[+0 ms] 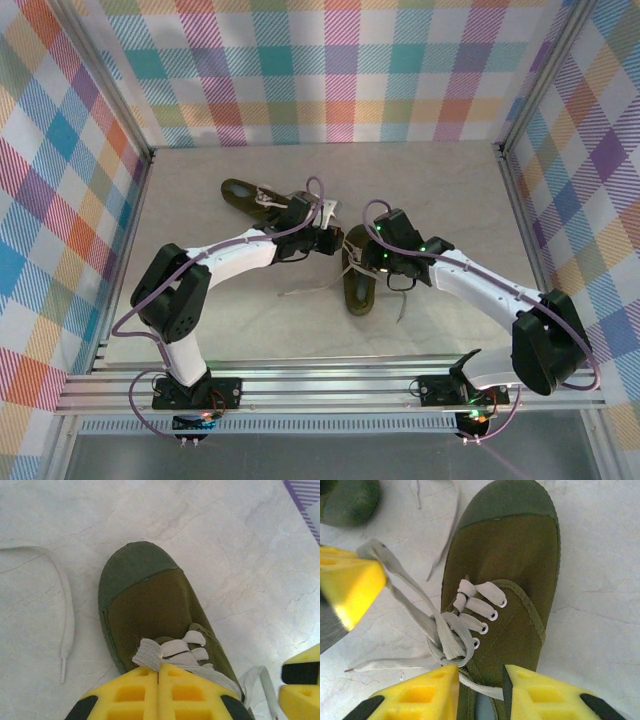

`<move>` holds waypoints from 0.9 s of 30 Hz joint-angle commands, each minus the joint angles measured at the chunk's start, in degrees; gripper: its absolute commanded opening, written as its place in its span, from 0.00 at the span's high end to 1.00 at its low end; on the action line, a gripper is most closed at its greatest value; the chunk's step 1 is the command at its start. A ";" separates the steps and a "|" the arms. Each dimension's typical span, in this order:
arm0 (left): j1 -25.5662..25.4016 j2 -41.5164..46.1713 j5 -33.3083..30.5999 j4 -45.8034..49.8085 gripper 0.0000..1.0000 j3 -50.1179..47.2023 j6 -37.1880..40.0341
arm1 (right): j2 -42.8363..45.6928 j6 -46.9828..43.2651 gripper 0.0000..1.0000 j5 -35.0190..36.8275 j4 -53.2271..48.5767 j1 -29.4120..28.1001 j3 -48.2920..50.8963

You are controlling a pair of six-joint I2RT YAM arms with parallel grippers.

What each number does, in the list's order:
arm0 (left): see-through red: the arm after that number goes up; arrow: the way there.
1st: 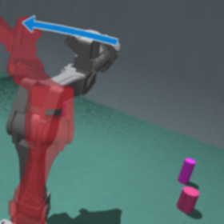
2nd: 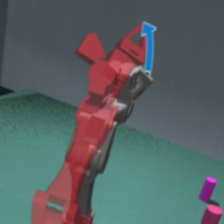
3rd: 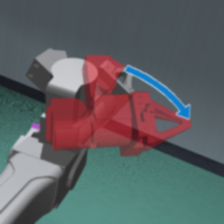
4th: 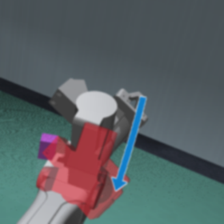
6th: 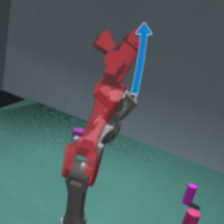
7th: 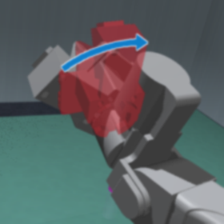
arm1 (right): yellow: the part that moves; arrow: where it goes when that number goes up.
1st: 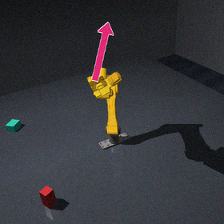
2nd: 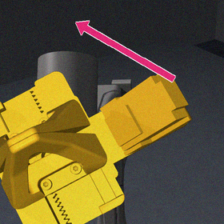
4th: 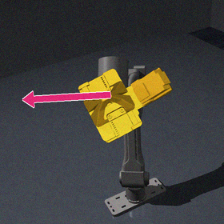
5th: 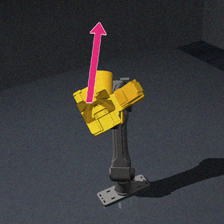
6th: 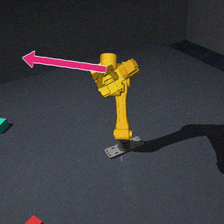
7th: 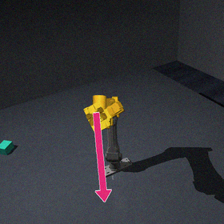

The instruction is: Tie the shoes

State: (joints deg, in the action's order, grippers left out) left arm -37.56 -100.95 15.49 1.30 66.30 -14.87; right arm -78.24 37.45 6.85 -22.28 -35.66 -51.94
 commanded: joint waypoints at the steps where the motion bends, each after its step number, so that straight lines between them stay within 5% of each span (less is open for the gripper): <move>1: 0.47 4.10 2.66 -3.92 1.00 -1.59 -1.30 | -0.97 5.17 0.71 0.16 0.95 -0.37 0.23; 20: 0.47 5.84 4.95 -5.56 1.00 -3.10 -0.54 | -3.52 5.09 0.71 0.09 1.65 -0.38 -1.09; 27: 0.47 5.68 4.73 -5.43 1.00 -2.93 -0.59 | -3.36 4.95 0.67 -5.60 5.76 -0.38 -0.39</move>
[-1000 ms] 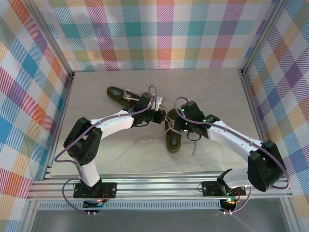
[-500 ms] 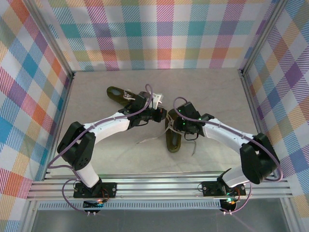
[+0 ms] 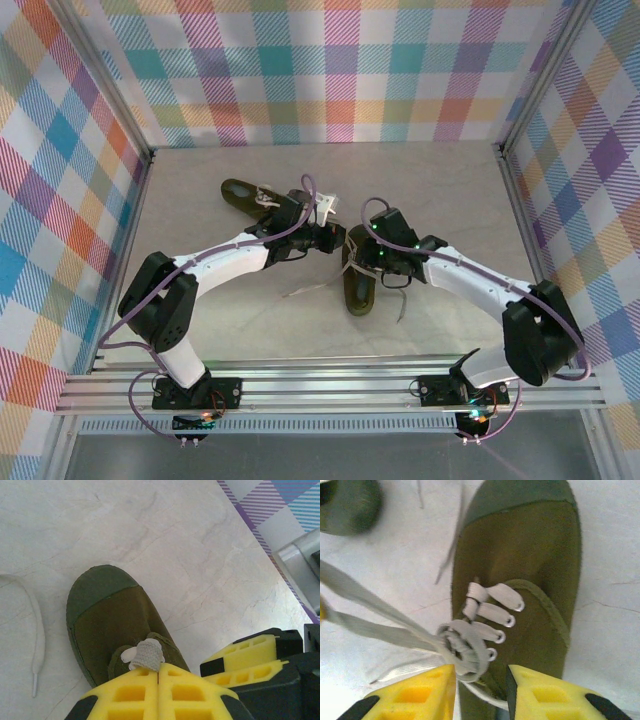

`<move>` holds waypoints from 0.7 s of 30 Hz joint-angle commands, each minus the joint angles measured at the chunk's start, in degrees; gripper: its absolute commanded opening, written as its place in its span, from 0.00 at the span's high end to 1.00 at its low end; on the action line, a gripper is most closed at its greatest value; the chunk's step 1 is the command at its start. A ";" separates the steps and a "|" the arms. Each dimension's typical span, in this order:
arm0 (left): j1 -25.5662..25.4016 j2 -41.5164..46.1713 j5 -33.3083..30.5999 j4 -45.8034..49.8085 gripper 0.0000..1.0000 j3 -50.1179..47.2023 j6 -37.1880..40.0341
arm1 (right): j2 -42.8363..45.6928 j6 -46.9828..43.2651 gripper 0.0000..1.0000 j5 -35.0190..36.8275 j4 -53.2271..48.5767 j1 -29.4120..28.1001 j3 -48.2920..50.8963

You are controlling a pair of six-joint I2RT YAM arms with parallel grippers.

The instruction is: Tie the shoes

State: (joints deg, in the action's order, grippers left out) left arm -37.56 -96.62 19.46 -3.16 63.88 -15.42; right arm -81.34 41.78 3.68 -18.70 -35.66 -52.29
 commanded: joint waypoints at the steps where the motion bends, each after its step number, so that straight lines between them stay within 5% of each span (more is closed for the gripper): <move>1: 0.47 1.31 0.75 -0.99 1.00 -0.43 -0.11 | -0.99 0.73 0.68 -2.41 2.18 -0.38 -0.12; 13: 0.47 1.39 -0.39 -0.48 1.00 -0.60 0.04 | -4.26 1.89 0.75 -0.41 -0.53 -0.38 -1.54; 21: 0.70 1.52 -6.10 2.77 1.00 0.11 -0.13 | -2.66 1.24 0.92 -0.02 -0.89 -0.36 -0.82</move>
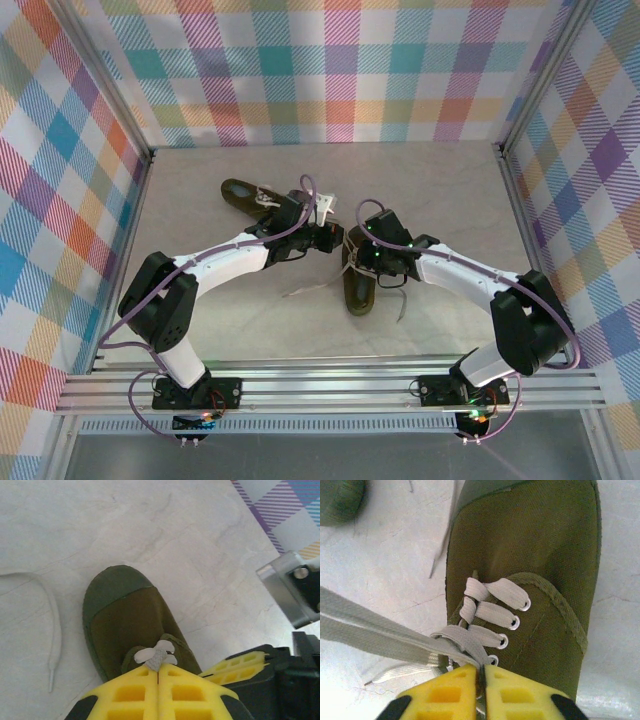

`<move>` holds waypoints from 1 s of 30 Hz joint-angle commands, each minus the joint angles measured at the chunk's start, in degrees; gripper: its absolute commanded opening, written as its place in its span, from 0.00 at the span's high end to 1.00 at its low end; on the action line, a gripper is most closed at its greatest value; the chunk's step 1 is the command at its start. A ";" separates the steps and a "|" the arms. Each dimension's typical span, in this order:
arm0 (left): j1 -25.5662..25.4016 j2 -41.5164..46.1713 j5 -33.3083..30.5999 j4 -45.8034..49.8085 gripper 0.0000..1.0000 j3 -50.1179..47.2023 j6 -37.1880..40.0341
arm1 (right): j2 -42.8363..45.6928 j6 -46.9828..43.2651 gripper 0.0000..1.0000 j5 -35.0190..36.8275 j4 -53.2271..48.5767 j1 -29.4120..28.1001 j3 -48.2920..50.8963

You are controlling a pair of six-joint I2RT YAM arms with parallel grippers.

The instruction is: Tie the shoes

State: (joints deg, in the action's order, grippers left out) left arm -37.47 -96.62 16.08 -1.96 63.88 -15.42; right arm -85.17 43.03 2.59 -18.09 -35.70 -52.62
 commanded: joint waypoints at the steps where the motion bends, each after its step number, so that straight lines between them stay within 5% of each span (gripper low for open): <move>1: 0.73 1.46 -3.27 1.90 1.00 0.18 -0.14 | 1.68 -0.45 0.94 1.34 -1.74 -0.33 -0.43; 15: 1.36 0.66 -2.08 2.26 1.00 0.24 -0.32 | 1.67 -13.68 0.97 5.54 -11.09 -0.33 -4.65; 21: 1.35 -1.43 0.24 3.68 1.00 2.24 -0.22 | 14.18 -23.14 0.76 5.03 0.68 -1.12 1.02; 24: 1.44 -2.35 1.12 4.05 1.00 3.17 -0.51 | 16.65 -28.56 0.26 4.32 4.88 -1.12 2.35; 25: 1.44 -2.51 1.19 4.04 1.00 3.35 -0.64 | 15.54 -30.17 0.18 5.94 4.74 -1.00 2.07; 27: 1.52 -2.83 1.24 4.02 1.00 3.70 -0.84 | 11.07 -38.47 0.07 6.52 3.49 -0.95 0.85; 30: 1.68 -3.29 1.41 4.80 1.00 4.65 -0.86 | 7.66 -42.15 0.05 7.88 -3.21 -0.95 -5.15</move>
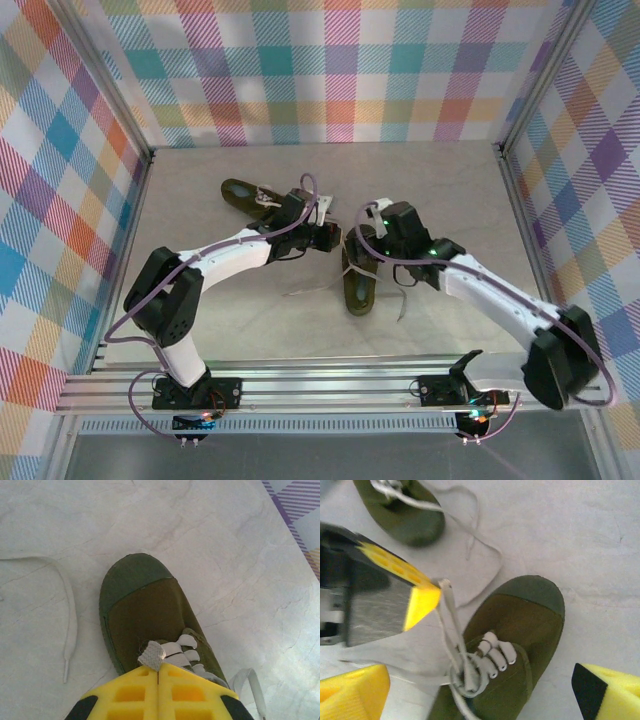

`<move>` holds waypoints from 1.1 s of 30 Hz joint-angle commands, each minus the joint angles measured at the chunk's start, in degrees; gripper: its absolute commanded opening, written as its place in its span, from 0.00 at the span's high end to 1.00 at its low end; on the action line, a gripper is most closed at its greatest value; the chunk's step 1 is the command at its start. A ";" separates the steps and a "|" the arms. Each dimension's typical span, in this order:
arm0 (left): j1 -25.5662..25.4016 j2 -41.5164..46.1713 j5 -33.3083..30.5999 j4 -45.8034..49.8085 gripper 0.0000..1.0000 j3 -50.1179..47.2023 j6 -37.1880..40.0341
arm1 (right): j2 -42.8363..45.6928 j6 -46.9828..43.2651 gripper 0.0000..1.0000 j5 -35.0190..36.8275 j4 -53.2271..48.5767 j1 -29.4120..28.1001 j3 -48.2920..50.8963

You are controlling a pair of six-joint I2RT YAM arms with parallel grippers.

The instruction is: Tie the shoes

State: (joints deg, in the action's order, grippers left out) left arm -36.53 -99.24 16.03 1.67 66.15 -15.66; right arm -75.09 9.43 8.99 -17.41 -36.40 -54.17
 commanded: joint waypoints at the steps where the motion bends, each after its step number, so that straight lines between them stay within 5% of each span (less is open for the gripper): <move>1: 0.82 -0.76 1.46 1.27 1.00 2.40 -0.60 | -1.27 -8.63 0.05 -0.66 -2.71 -0.24 -3.25; 3: 0.94 -0.96 1.62 1.29 1.00 2.63 -0.69 | 2.96 -10.58 0.10 -8.78 2.44 -0.25 0.59; 5: 1.10 -1.46 1.97 1.83 1.00 3.31 -0.77 | 5.38 -16.32 0.27 -17.24 4.08 -0.31 2.62; 8: 1.21 -2.21 2.51 2.44 1.00 4.26 -0.84 | 1.79 -22.62 0.58 -18.64 -6.67 -0.33 -2.44; 11: 1.36 -3.37 2.72 4.23 1.00 5.78 -0.74 | -1.95 -27.38 0.70 -17.96 -14.95 -0.63 -6.17; 19: 1.89 -7.17 3.34 8.20 1.00 9.92 -1.10 | -9.71 -35.61 0.73 -4.81 -19.12 -5.21 -10.98; 33: 4.10 -13.19 15.38 7.12 1.00 13.65 -3.32 | -15.17 -43.40 0.64 -3.95 -15.99 -5.20 -12.03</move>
State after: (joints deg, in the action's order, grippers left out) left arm -33.12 -111.77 26.92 8.93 77.93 -18.46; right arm -89.78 -31.31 4.56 -33.50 -41.65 -64.34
